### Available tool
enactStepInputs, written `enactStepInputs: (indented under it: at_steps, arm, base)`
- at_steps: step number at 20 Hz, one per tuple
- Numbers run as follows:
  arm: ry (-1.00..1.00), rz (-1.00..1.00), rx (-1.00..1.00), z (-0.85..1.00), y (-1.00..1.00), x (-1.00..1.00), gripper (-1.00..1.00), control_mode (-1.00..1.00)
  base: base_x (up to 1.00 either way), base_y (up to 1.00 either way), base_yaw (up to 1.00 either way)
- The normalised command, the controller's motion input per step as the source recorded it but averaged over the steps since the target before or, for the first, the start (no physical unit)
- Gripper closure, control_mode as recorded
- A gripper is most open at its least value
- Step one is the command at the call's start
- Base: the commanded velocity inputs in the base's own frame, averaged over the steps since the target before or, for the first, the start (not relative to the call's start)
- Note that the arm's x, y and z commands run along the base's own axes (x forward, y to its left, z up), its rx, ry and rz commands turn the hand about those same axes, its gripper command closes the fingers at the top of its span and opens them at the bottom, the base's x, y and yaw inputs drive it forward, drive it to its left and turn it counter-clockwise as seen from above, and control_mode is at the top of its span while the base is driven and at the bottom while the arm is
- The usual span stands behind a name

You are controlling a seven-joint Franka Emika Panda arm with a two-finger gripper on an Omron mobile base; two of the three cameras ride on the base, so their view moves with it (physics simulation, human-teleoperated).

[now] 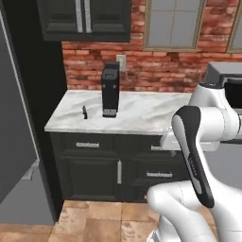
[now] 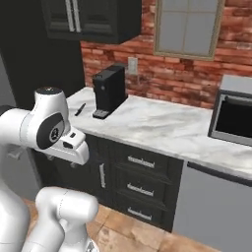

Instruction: Retrieve the butter from the fridge and place it on a plate on the dining table. Then retrieve the butter knife by the fridge and place it near the plate.

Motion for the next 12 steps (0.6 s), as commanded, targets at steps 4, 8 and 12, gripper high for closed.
enactStepInputs:
  at_steps: [4, 8, 12]
  arm:
    - [0.00, 0.00, 0.00, 0.00, 0.00, 0.00, -1.00, 1.00]
    - [0.00, 0.00, 0.00, 0.00, 0.00, 0.00, -1.00, 1.00]
    - [0.00, 0.00, 0.00, 0.00, 0.00, 0.00, -1.00, 1.00]
  base:
    - [0.93, 0.03, 0.58]
    - [0.99, 0.01, 0.52]
    - [0.75, 0.49, 0.11]
